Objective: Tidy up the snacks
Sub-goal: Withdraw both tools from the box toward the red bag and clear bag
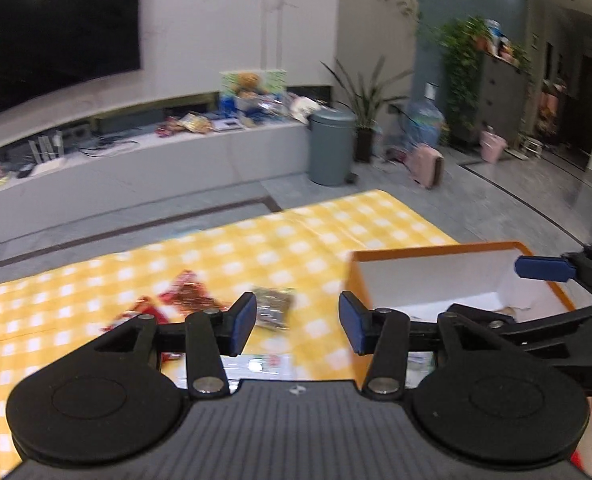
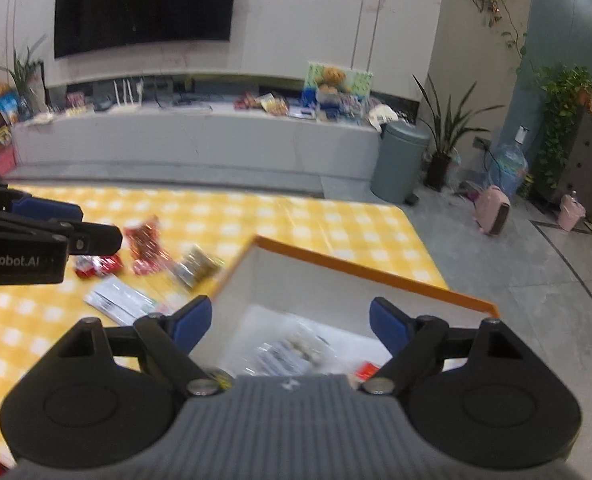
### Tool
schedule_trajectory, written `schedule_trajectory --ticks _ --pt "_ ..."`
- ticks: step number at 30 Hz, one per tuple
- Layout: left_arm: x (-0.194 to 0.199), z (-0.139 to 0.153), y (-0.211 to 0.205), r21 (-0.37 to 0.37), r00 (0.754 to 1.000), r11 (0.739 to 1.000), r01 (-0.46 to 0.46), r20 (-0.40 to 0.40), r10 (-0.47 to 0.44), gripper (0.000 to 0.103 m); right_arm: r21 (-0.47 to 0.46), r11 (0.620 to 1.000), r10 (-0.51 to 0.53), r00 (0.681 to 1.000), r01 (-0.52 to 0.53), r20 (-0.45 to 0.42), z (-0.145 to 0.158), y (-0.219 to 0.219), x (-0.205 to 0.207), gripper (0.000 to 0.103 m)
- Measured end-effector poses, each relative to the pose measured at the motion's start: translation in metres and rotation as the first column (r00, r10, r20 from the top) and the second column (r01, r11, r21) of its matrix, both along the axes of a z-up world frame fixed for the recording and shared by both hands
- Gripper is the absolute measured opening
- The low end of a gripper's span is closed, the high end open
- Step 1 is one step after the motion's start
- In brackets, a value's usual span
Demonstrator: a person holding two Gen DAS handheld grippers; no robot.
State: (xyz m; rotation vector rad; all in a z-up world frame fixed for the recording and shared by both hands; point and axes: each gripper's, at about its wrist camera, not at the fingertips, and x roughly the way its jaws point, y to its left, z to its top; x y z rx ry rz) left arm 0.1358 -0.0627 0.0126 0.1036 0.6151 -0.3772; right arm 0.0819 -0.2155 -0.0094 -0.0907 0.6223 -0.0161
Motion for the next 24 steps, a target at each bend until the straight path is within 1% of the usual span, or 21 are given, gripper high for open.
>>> schedule_trajectory --ticks 3,7,9,12,15,18,20,24 --pt "-0.003 -0.001 0.025 0.002 0.998 0.999 -0.052 0.017 0.052 0.056 0.019 1.0 0.017 0.999 -0.018 0.037 -0.001 0.022 0.0 0.085" --pt "-0.007 -0.008 0.057 -0.019 0.993 0.994 -0.11 0.038 0.111 0.056 0.026 0.998 0.047 0.995 -0.05 0.091 -0.005 0.05 -0.001 0.086" --pt "-0.007 -0.014 0.072 -0.023 0.99 0.991 -0.133 0.037 0.134 0.056 0.034 0.997 0.061 0.991 -0.066 0.118 -0.008 0.059 -0.002 0.088" --pt "-0.005 -0.024 0.096 -0.025 0.987 0.987 -0.16 0.016 0.161 0.056 0.061 0.993 0.088 0.987 -0.097 0.137 -0.014 0.076 0.001 0.089" --pt "0.002 -0.033 0.114 -0.03 0.984 0.984 -0.176 -0.008 0.176 0.056 0.088 0.989 0.111 0.985 -0.123 0.131 -0.023 0.091 0.012 0.088" --pt "0.011 -0.042 0.131 -0.042 0.982 0.981 -0.187 -0.033 0.186 0.056 0.091 0.987 0.123 0.985 -0.134 0.117 -0.032 0.105 0.025 0.087" --pt "0.019 -0.049 0.139 -0.045 0.98 0.98 -0.195 -0.053 0.193 0.056 0.089 0.986 0.132 0.986 -0.142 0.106 -0.038 0.113 0.033 0.084" --pt "0.036 -0.065 0.153 -0.056 0.971 0.973 -0.222 -0.109 0.215 0.056 0.095 0.985 0.134 0.988 -0.141 0.071 -0.054 0.124 0.055 0.081"
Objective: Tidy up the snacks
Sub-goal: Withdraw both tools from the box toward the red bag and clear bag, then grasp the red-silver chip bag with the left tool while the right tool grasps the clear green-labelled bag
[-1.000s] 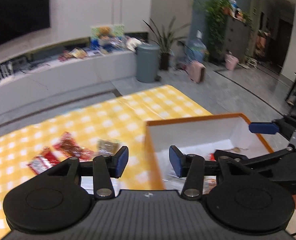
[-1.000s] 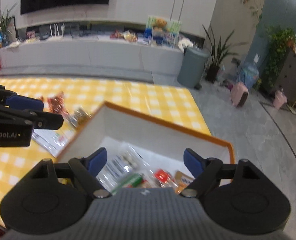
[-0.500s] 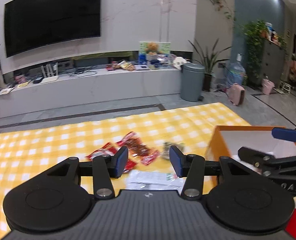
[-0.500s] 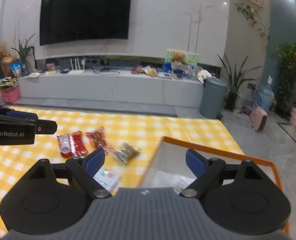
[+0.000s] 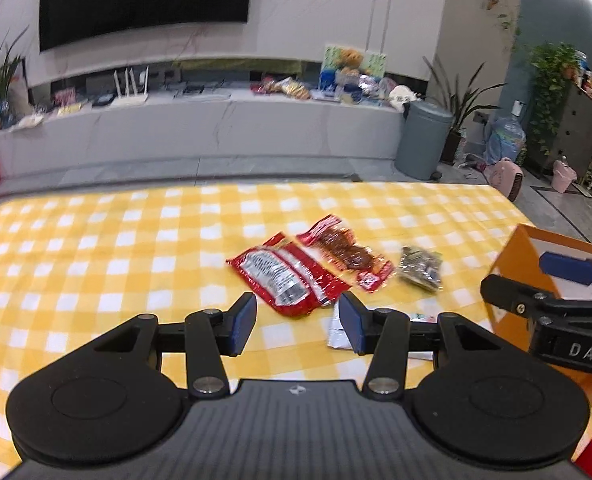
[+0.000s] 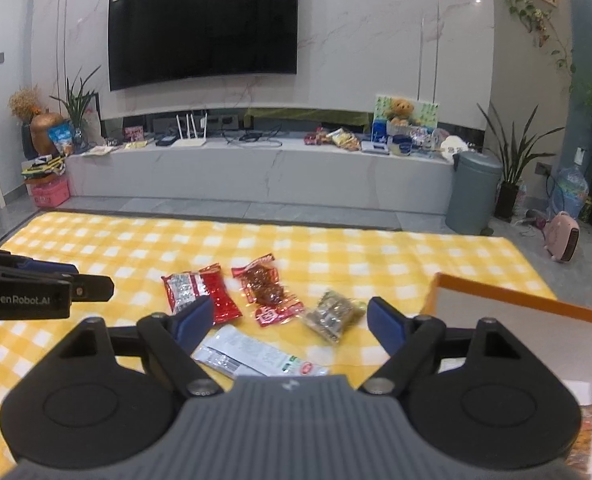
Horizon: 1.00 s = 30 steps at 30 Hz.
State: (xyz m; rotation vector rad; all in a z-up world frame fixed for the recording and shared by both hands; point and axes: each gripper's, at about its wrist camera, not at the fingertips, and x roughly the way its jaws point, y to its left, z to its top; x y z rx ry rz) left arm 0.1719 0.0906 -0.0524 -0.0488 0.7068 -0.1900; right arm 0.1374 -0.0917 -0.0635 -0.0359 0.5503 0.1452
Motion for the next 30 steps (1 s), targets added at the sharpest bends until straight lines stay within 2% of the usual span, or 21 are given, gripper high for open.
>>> schedule_trajectory --ticks 3,6,9,11,15,17,21,23,26,30 --pt "0.017 -0.012 0.005 -0.024 0.999 0.999 -0.022 -0.047 0.02 0.066 -0.003 1.0 -0.023 0.999 0.023 -0.032 -0.014 0.009 0.022 0.081" --pt "0.035 -0.025 0.008 -0.054 0.995 0.998 -0.045 -0.087 0.04 0.066 -0.008 0.998 -0.056 0.997 0.056 -0.058 -0.029 0.016 0.045 0.081" --pt "0.053 -0.037 0.009 -0.092 0.991 0.992 -0.087 -0.113 0.076 0.073 -0.022 0.995 -0.102 0.991 0.1 -0.084 -0.044 0.023 0.068 0.081" --pt "0.066 -0.045 0.011 -0.126 0.984 0.983 -0.131 -0.141 0.113 0.073 -0.03 0.991 -0.131 0.986 0.129 -0.099 -0.054 0.024 0.081 0.081" --pt "0.089 -0.057 0.009 -0.176 0.976 0.972 -0.153 -0.182 0.121 0.075 -0.072 0.981 -0.185 0.976 0.178 -0.114 -0.073 0.026 0.109 0.081" --pt "0.099 -0.063 0.008 -0.176 0.97 0.968 -0.177 -0.197 0.141 0.082 -0.094 0.973 -0.221 0.968 0.21 -0.122 -0.081 0.024 0.123 0.082" --pt "0.115 -0.076 0.007 -0.199 0.952 0.951 -0.237 -0.243 0.186 0.082 -0.093 0.949 -0.314 0.935 0.302 -0.167 -0.096 0.011 0.15 0.083" --pt "0.123 -0.08 0.005 -0.198 0.943 0.944 -0.264 -0.259 0.209 0.082 -0.054 0.939 -0.343 0.919 0.339 -0.195 -0.101 0.003 0.161 0.085" --pt "0.132 -0.083 0.0 -0.183 0.934 0.94 -0.288 -0.269 0.234 0.082 -0.051 0.925 -0.377 0.901 0.376 -0.214 -0.108 -0.005 0.175 0.085" --pt "0.138 -0.084 -0.016 -0.113 0.923 0.942 -0.317 -0.265 0.279 0.086 -0.025 0.916 -0.394 0.884 0.401 -0.251 -0.118 -0.014 0.187 0.086"
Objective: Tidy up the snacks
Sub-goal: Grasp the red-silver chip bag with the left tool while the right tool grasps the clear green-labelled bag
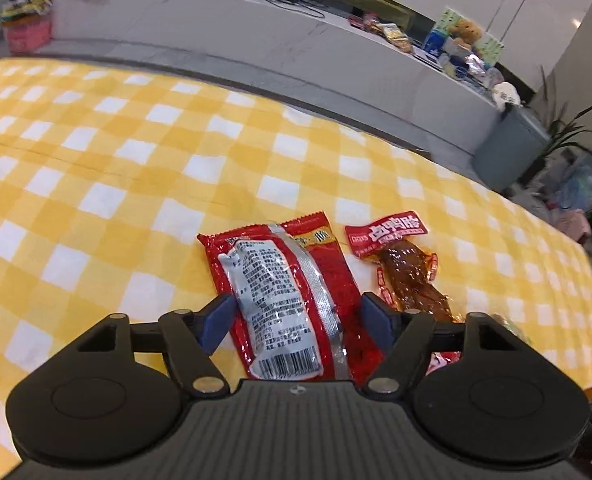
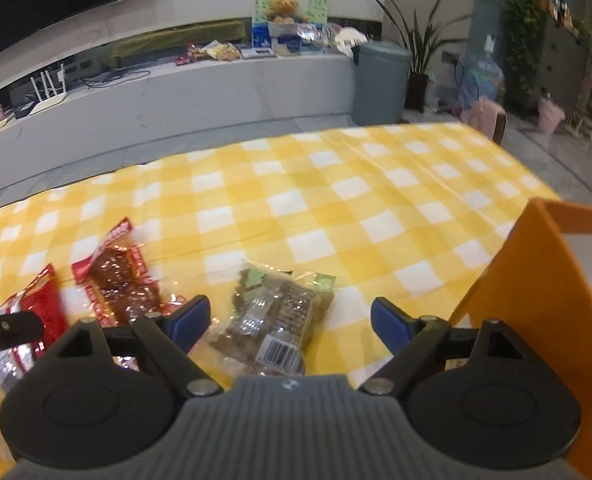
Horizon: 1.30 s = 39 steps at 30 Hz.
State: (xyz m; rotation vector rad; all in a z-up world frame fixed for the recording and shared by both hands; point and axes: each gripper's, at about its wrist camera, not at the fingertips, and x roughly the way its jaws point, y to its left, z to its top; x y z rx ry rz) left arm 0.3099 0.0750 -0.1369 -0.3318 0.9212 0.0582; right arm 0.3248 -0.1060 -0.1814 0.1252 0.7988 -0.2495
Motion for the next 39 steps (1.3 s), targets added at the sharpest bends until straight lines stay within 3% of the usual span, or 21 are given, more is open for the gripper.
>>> schedule_trajectory --ticks 9,12,14,20,29,35,39 --pt "0.012 -0.003 -0.027 0.129 0.999 0.991 -0.021 -0.032 0.025 0.093 0.029 1.0 0.003 1.0 -0.002 -0.025 -0.013 -0.008 0.007 0.085" --pt "0.014 -0.005 -0.035 0.187 0.999 0.982 -0.007 -0.035 0.013 0.094 0.007 1.0 0.026 0.999 -0.026 -0.019 -0.012 -0.003 0.005 0.072" --pt "0.013 -0.007 -0.037 0.209 1.0 0.978 0.007 -0.024 -0.002 0.095 0.003 0.998 0.057 0.998 -0.057 -0.015 -0.01 0.0 0.003 0.057" --pt "0.005 -0.004 -0.033 0.21 0.998 0.976 0.059 -0.008 -0.059 0.081 -0.01 0.994 0.112 0.994 -0.112 -0.006 -0.009 0.007 -0.009 0.048" --pt "-0.008 0.001 -0.018 0.168 0.995 0.981 0.099 -0.002 -0.1 0.08 -0.017 0.981 0.192 0.981 -0.192 0.013 0.0 0.019 -0.029 0.041" --pt "-0.04 0.015 -0.003 0.149 0.995 0.985 0.091 0.031 -0.097 0.08 -0.013 0.963 0.268 0.962 -0.267 0.05 0.016 0.03 -0.057 0.04" --pt "-0.068 0.035 -0.001 0.156 0.991 0.982 0.108 0.057 -0.118 0.08 0.038 0.943 0.327 0.943 -0.33 0.07 0.029 0.032 -0.082 0.039"
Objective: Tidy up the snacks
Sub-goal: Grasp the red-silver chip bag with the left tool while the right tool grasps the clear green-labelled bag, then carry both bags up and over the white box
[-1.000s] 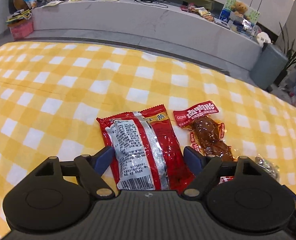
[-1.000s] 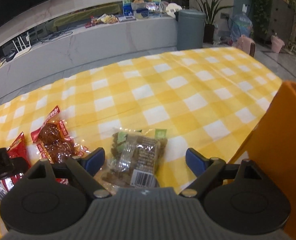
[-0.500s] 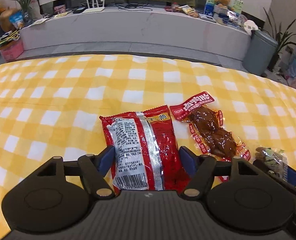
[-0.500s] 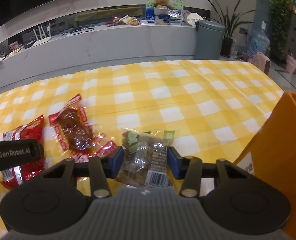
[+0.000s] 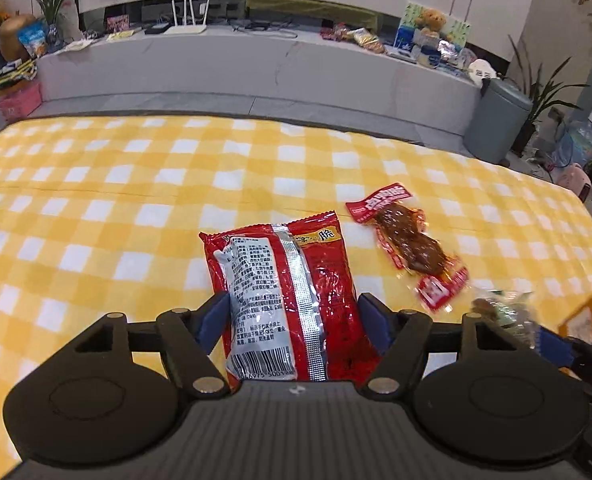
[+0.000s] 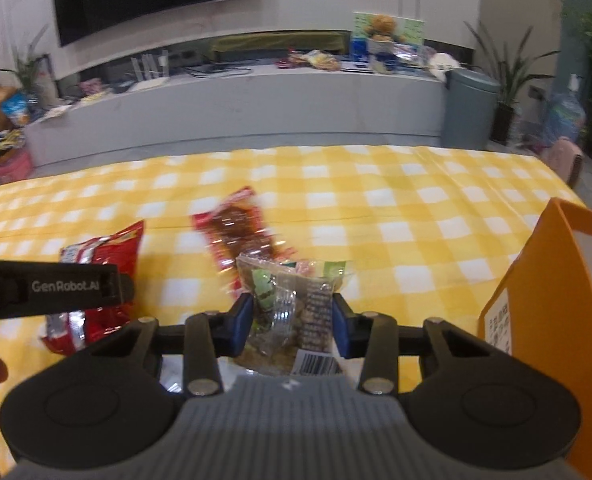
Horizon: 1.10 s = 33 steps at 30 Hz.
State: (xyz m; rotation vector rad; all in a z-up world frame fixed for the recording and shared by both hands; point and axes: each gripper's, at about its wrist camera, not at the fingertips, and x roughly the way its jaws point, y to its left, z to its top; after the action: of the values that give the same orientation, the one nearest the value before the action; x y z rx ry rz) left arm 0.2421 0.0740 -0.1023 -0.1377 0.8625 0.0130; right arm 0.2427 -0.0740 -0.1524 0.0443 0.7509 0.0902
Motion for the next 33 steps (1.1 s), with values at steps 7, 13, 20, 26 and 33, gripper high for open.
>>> schedule_trajectory --ticks 7,13,20,26,33 --pt "-0.043 0.023 0.003 -0.032 1.0 0.999 0.028 -0.002 -0.028 0.08 0.073 0.994 0.077 0.997 -0.076 -0.012 0.023 -0.003 -0.042 0.038" --pt "-0.076 0.04 0.002 -0.05 0.999 0.998 0.045 0.014 -0.044 0.08 0.116 0.984 0.135 0.991 -0.133 -0.011 0.051 -0.01 -0.077 0.038" --pt "-0.103 0.068 -0.013 -0.091 0.994 0.99 0.105 0.047 -0.101 0.08 0.138 0.972 0.19 0.981 -0.192 0.029 0.088 -0.027 -0.115 0.038" --pt "-0.115 0.091 -0.042 -0.113 0.977 0.973 0.201 0.09 -0.191 0.08 0.12 0.969 0.211 0.976 -0.215 0.044 0.114 -0.057 -0.136 0.038" --pt "-0.112 0.113 -0.102 -0.103 0.924 0.922 0.373 0.13 -0.36 0.08 0.063 0.985 0.159 0.986 -0.161 0.043 0.136 -0.111 -0.155 0.038"
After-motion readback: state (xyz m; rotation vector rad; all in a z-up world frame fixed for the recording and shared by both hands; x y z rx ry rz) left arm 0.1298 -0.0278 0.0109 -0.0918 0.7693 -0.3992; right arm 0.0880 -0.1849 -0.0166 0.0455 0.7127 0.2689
